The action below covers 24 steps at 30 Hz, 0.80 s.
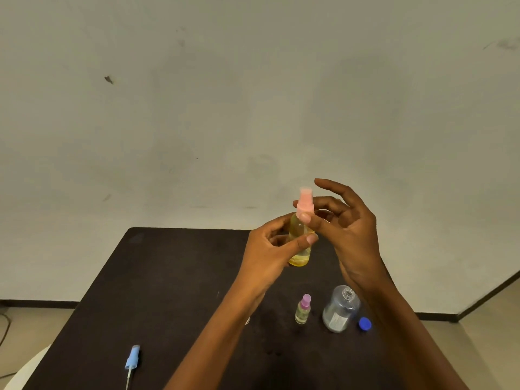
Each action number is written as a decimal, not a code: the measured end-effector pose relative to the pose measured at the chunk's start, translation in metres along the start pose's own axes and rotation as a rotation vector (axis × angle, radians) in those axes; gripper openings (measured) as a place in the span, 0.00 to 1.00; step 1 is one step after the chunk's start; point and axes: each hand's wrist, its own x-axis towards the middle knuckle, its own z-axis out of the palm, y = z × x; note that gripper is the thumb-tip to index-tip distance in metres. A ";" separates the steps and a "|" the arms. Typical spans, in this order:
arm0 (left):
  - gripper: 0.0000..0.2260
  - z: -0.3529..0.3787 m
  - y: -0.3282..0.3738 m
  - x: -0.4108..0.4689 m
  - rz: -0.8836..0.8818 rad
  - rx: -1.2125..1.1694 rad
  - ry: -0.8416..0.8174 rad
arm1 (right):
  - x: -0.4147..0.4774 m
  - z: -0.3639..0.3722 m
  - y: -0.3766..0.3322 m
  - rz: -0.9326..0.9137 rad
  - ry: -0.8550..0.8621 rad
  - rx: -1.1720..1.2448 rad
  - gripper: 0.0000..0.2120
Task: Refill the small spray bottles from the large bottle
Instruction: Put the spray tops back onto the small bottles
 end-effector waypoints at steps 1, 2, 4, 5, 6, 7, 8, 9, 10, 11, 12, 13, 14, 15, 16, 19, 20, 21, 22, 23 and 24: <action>0.13 0.000 0.000 0.000 -0.005 -0.002 0.005 | 0.000 0.001 0.001 -0.007 0.021 -0.009 0.25; 0.13 0.001 -0.001 0.000 -0.010 -0.003 0.006 | 0.000 0.002 0.002 -0.011 0.034 -0.015 0.25; 0.13 0.001 -0.001 -0.001 -0.022 -0.001 0.006 | 0.000 0.004 0.003 -0.010 0.030 -0.018 0.26; 0.13 0.001 -0.001 -0.001 -0.027 -0.003 0.007 | 0.000 0.004 0.004 -0.001 0.013 -0.013 0.28; 0.14 0.000 -0.001 -0.001 -0.032 -0.008 0.008 | 0.001 0.003 0.005 0.015 -0.012 0.001 0.29; 0.14 0.000 -0.002 -0.001 -0.035 -0.016 0.006 | 0.001 0.002 0.004 0.037 -0.039 0.025 0.30; 0.14 0.000 -0.002 -0.001 -0.035 -0.021 0.002 | 0.002 0.001 0.004 0.058 -0.067 0.052 0.30; 0.14 -0.001 -0.001 -0.001 -0.033 -0.020 -0.002 | 0.002 -0.001 0.002 0.071 -0.092 0.074 0.29; 0.13 -0.001 -0.001 -0.001 -0.030 -0.016 -0.005 | 0.003 -0.002 0.001 0.075 -0.112 0.084 0.28; 0.13 -0.002 -0.001 -0.001 -0.027 -0.011 -0.008 | 0.003 -0.003 -0.001 0.073 -0.124 0.086 0.26; 0.13 -0.002 -0.001 -0.001 -0.026 -0.009 -0.008 | 0.003 -0.004 -0.003 0.067 -0.130 0.081 0.25; 0.13 -0.002 -0.001 -0.001 -0.025 -0.010 -0.008 | 0.004 -0.004 -0.004 0.060 -0.127 0.072 0.24; 0.13 -0.002 -0.001 -0.001 -0.023 -0.011 -0.006 | 0.004 -0.004 -0.004 0.053 -0.118 0.059 0.24; 0.13 -0.002 -0.001 -0.001 -0.020 -0.014 -0.004 | 0.004 -0.003 -0.005 0.045 -0.105 0.045 0.24; 0.13 -0.001 -0.001 -0.001 -0.017 -0.014 -0.001 | 0.004 -0.003 -0.004 0.035 -0.088 0.030 0.24; 0.13 -0.001 -0.001 -0.001 -0.016 -0.014 0.014 | 0.004 -0.002 -0.002 0.001 -0.037 -0.024 0.24; 0.13 0.000 -0.002 -0.001 -0.018 -0.014 0.019 | 0.004 -0.002 -0.001 -0.008 -0.025 -0.037 0.24; 0.13 0.000 -0.002 -0.001 -0.020 -0.018 0.019 | 0.004 -0.001 -0.001 -0.014 -0.016 -0.049 0.24; 0.13 0.000 -0.002 -0.001 -0.021 -0.026 0.018 | 0.004 -0.001 -0.001 -0.016 -0.013 -0.063 0.24; 0.13 0.000 -0.002 -0.001 -0.022 -0.033 0.016 | 0.005 -0.001 -0.001 -0.017 -0.017 -0.077 0.25; 0.13 0.001 -0.002 -0.001 -0.024 -0.038 0.014 | 0.005 -0.001 0.000 -0.018 -0.034 -0.090 0.26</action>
